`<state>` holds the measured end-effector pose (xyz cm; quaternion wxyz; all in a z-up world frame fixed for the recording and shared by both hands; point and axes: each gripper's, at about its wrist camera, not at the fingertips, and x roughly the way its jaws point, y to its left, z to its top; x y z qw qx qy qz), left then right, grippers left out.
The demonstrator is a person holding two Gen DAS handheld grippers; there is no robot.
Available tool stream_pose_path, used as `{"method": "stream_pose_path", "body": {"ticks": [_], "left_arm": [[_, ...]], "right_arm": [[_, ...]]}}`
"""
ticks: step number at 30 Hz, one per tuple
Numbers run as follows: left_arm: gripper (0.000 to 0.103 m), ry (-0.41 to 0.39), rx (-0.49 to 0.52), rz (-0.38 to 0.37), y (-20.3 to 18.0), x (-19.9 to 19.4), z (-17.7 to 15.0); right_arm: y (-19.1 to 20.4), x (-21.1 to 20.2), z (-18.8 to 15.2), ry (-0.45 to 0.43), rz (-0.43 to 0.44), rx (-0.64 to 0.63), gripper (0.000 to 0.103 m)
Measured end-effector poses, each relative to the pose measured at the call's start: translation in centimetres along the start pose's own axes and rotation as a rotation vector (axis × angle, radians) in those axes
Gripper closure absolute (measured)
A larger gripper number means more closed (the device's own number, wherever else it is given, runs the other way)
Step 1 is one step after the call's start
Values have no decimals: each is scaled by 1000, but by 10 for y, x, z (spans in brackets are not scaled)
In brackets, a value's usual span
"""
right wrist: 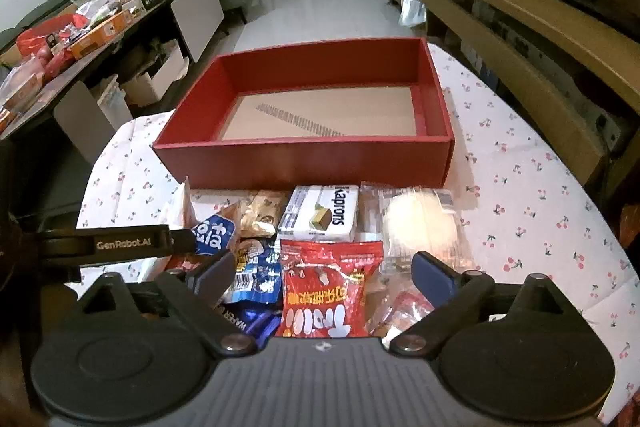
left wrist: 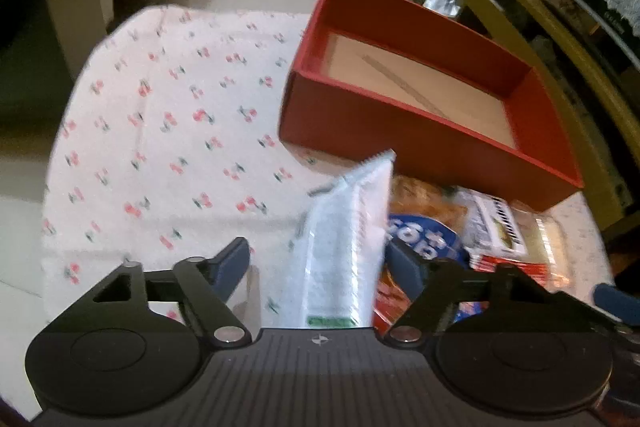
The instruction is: Organize snacks
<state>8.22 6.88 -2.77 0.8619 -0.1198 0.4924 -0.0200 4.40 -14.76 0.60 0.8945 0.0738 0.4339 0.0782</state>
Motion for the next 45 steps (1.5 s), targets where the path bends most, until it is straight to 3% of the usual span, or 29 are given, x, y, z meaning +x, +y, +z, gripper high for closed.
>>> {"method": "stream_pose_path", "body": {"ticks": [7, 15, 21, 33, 36, 39, 45], "left_arm": [[31, 24, -107, -20, 23, -6, -1], [32, 27, -61, -34, 15, 4, 8], [33, 55, -142, -40, 38, 0, 6], [24, 65, -43, 16, 26, 9, 22], [29, 72, -83, -44, 36, 4, 14], [42, 94, -135, -142, 45, 6, 5], [51, 83, -219, -148, 61, -4, 7]], "right_arm": [[-1, -2, -2, 4, 17, -1, 5], [-2, 0, -3, 16, 18, 0, 10], [-5, 2, -5, 35, 31, 5, 14], [-6, 2, -7, 47, 43, 7, 25], [-10, 4, -6, 62, 55, 31, 32], [-8, 3, -6, 66, 89, 29, 36], [-4, -4, -9, 58, 122, 2, 43]]}}
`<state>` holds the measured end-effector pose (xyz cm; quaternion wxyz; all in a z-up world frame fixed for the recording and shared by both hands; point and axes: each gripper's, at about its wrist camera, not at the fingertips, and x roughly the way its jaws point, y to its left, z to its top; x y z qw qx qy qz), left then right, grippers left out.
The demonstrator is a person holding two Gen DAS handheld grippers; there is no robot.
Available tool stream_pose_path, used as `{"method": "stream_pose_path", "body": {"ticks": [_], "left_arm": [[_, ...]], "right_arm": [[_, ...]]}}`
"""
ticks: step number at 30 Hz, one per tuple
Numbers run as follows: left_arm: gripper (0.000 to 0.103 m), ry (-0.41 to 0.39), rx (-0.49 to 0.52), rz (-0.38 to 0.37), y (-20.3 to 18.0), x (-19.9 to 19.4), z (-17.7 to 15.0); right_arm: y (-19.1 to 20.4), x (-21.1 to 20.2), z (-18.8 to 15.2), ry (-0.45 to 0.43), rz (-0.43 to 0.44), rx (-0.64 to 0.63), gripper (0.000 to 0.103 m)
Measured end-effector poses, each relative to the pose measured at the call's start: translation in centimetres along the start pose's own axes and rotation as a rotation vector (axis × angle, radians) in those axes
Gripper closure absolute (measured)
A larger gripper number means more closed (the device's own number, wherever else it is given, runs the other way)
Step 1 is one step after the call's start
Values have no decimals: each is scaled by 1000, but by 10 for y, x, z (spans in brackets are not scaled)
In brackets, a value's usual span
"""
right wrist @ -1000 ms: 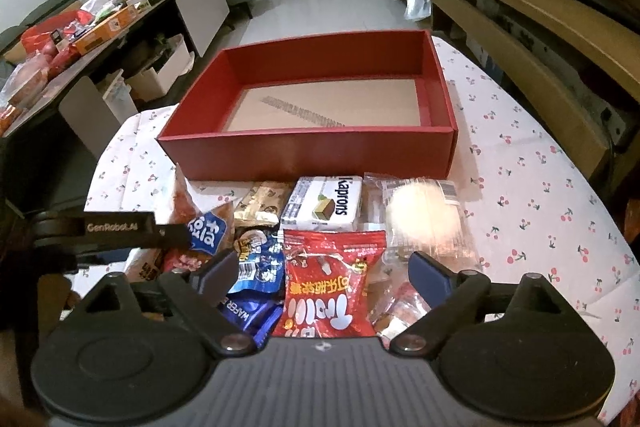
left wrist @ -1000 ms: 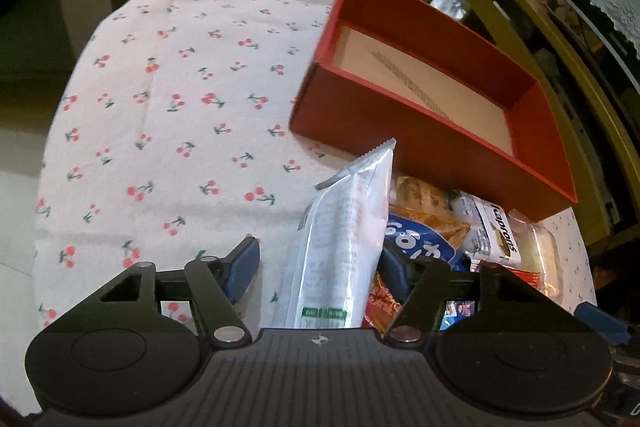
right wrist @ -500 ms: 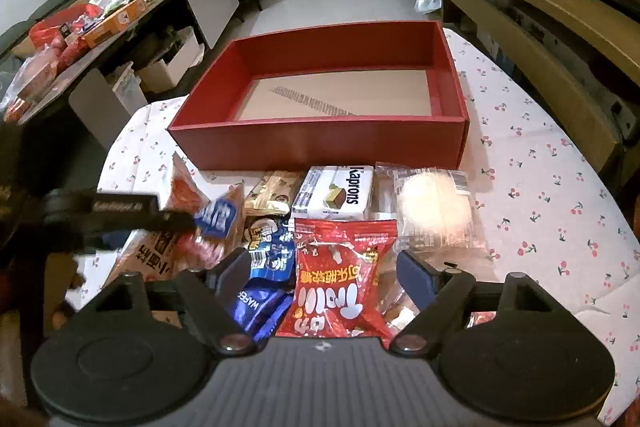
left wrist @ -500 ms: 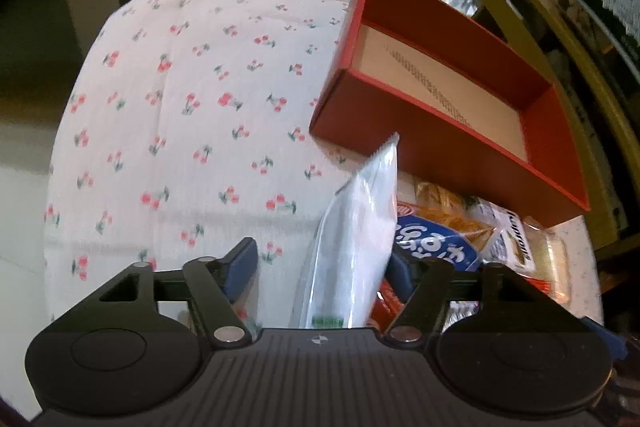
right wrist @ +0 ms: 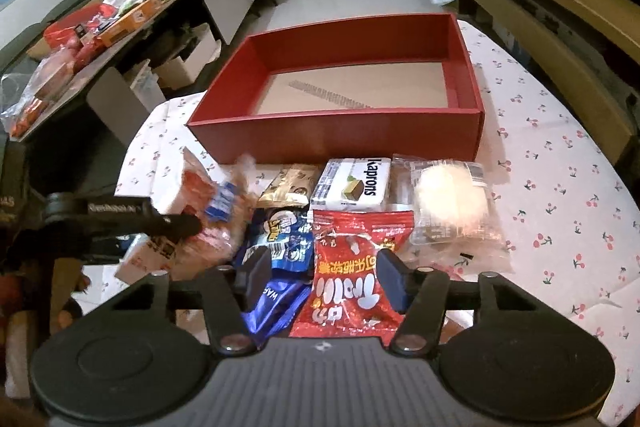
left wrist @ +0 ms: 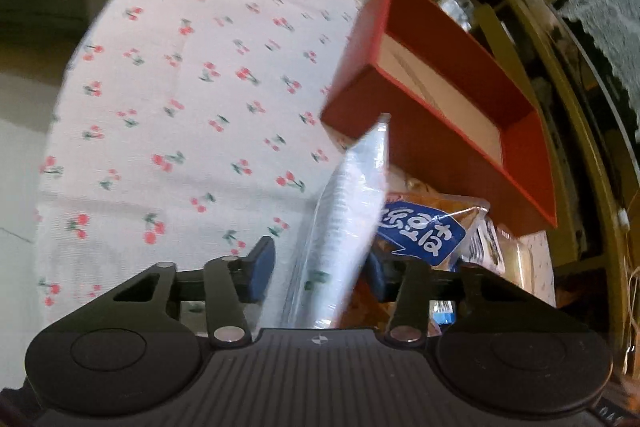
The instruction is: Organize snacks
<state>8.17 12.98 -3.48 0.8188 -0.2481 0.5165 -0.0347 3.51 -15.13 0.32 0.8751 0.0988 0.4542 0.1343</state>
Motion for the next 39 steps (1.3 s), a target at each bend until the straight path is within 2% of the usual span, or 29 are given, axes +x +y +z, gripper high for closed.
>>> {"method": "stream_pose_path", "body": {"ticks": [2, 3, 7, 14, 15, 18, 21, 23, 25, 30, 35, 39], "left_arm": [[50, 11, -13, -53, 2, -4, 0], [51, 15, -2, -54, -1, -3, -1], [51, 45, 15, -39, -7, 9, -10], [51, 53, 15, -8, -10, 21, 4], [54, 56, 3, -9, -9, 19, 6], [54, 44, -10, -30, -2, 9, 7], [56, 55, -27, 13, 11, 12, 4], [56, 52, -62, -11, 17, 12, 6], [56, 50, -18, 19, 10, 13, 7], [60, 56, 192, 154, -31, 25, 3], [62, 43, 280, 233, -45, 29, -4], [60, 29, 297, 258, -42, 26, -8]], "right_arm": [[-2, 0, 0, 8, 5, 11, 43], [-3, 0, 0, 12, 10, 15, 44], [1, -2, 0, 7, 22, 2, 44], [6, 11, 2, 48, 24, 18, 44], [8, 12, 4, 48, 24, 22, 44], [8, 11, 6, 38, 29, 25, 44], [5, 12, 7, 43, 26, 36, 44], [4, 14, 6, 49, 26, 35, 44], [5, 13, 6, 51, 33, 36, 44], [17, 24, 15, 71, 65, 45, 44], [37, 39, 24, 93, 51, 16, 44], [47, 54, 26, 113, -3, -16, 44]]}}
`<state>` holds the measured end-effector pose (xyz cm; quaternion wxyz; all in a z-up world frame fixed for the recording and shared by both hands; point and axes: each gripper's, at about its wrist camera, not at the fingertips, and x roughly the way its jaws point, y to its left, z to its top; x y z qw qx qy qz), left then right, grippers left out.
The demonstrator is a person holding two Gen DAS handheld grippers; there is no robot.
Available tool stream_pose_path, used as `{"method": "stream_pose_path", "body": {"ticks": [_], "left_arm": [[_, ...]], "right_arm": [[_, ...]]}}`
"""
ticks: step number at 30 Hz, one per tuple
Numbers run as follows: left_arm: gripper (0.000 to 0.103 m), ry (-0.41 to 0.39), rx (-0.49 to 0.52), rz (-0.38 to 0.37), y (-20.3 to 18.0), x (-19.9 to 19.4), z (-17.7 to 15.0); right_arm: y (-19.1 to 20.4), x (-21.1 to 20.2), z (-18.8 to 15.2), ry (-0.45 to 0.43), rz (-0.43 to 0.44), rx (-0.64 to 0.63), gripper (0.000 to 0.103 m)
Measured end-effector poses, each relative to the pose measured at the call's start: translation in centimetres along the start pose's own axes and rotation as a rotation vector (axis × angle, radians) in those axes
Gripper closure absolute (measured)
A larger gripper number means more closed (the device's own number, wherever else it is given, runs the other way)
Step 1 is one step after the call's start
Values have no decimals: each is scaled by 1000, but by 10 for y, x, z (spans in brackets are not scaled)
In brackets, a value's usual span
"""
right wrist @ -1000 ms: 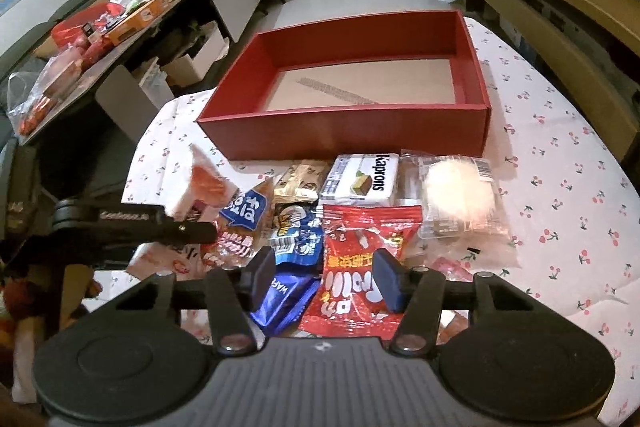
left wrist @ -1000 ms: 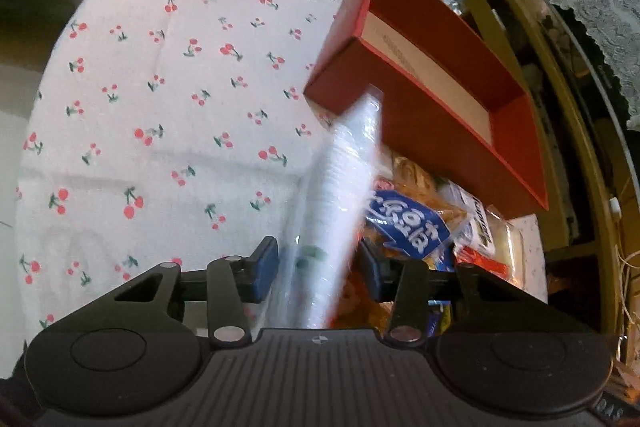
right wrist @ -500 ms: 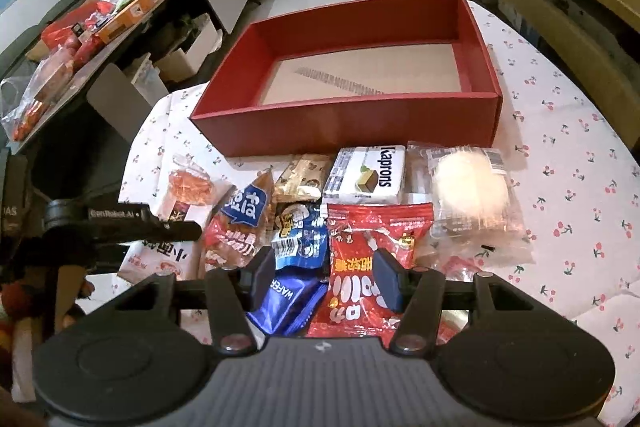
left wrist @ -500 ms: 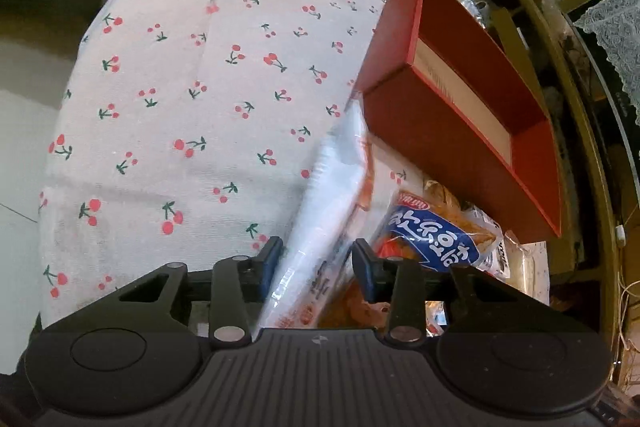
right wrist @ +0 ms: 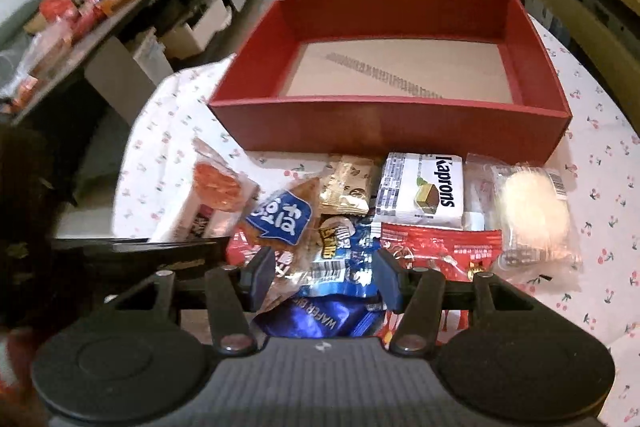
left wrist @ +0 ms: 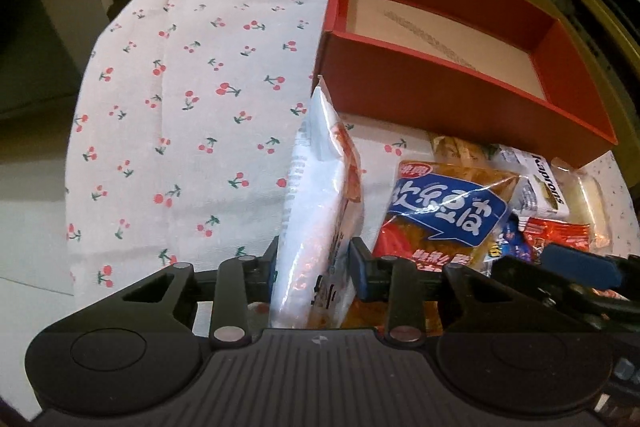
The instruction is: Organize snacks
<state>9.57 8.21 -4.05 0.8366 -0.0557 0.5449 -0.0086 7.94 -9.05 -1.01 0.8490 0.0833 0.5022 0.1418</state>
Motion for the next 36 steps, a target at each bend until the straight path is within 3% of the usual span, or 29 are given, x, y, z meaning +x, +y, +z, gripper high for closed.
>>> {"method": "stream_pose_path", "body": {"ticks": [4, 9, 14, 16, 18, 20, 26, 31, 36], "left_arm": [[57, -20, 29, 42, -6, -1, -2], [52, -23, 17, 36, 0, -1, -3], [46, -31, 73, 61, -12, 2, -2], [52, -34, 65, 61, -11, 1, -1], [72, -39, 40, 41, -5, -1, -1], [80, -42, 5, 25, 4, -4, -2], [82, -43, -21, -31, 13, -11, -9], [82, -78, -14, -21, 24, -26, -13], [82, -46, -33, -24, 31, -21, -20]], "right_arm": [[-2, 16, 6, 38, 37, 66, 43], [0, 19, 19, 32, 112, 131, 45], [7, 12, 21, 12, 81, 84, 45], [6, 11, 19, 12, 66, 79, 45], [3, 9, 19, 7, 56, 79, 45], [-1, 4, 19, -8, 44, 91, 45], [6, 5, 13, 18, 45, 118, 45], [21, 8, 11, 49, 32, 125, 45], [44, 14, 15, 46, -44, 107, 45]]}}
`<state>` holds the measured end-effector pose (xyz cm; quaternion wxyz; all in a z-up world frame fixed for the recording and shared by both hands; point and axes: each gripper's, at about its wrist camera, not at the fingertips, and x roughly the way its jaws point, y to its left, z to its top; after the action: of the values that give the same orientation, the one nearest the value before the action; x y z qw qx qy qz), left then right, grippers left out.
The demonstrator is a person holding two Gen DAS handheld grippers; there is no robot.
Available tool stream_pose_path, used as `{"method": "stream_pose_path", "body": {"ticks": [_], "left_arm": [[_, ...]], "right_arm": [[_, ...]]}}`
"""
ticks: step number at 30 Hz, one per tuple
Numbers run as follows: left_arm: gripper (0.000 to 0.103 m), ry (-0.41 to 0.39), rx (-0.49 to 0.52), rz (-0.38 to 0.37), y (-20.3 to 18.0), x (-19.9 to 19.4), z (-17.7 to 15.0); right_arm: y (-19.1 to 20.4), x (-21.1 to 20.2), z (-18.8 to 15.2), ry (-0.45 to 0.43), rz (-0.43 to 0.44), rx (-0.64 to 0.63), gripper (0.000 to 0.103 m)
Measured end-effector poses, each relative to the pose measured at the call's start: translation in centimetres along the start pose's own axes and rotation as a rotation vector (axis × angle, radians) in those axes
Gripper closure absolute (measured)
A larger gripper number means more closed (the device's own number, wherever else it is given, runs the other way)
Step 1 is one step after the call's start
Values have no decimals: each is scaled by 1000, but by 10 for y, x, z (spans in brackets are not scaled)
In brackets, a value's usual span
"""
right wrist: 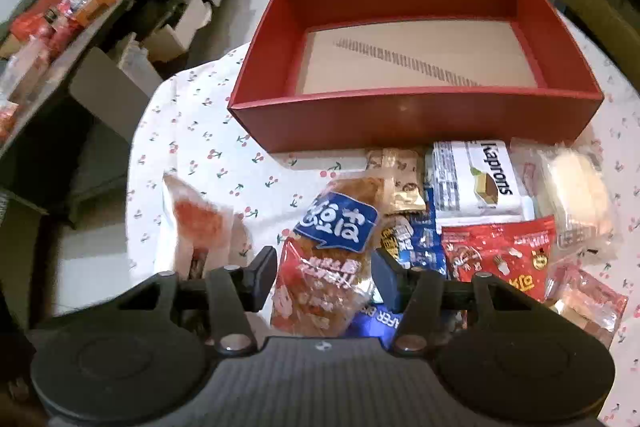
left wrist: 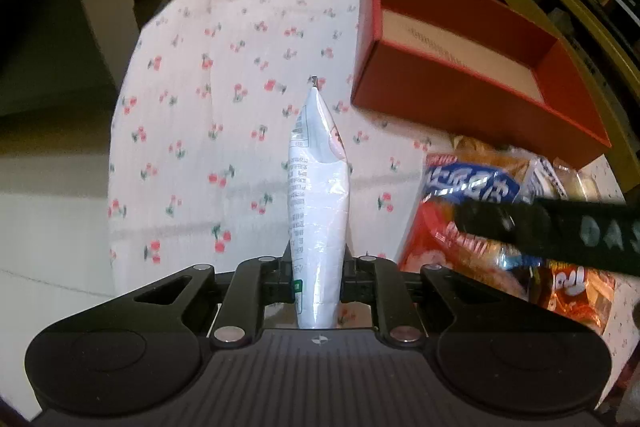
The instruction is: Organize snacks
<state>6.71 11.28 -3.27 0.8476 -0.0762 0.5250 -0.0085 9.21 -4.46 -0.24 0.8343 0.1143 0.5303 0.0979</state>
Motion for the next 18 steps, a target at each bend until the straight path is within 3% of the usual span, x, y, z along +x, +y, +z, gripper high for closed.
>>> {"method": "stream_pose_path", "body": {"ticks": [7, 10, 18], "left_arm": [[82, -4, 29, 43, -7, 2, -9], [82, 1, 8, 39, -4, 4, -8], [81, 9, -14, 10, 3, 2, -9]], "right_arm": [[38, 25, -7, 17, -151, -59, 45], [41, 28, -6, 17, -170, -59, 44], [47, 39, -10, 35, -275, -190, 56]]}}
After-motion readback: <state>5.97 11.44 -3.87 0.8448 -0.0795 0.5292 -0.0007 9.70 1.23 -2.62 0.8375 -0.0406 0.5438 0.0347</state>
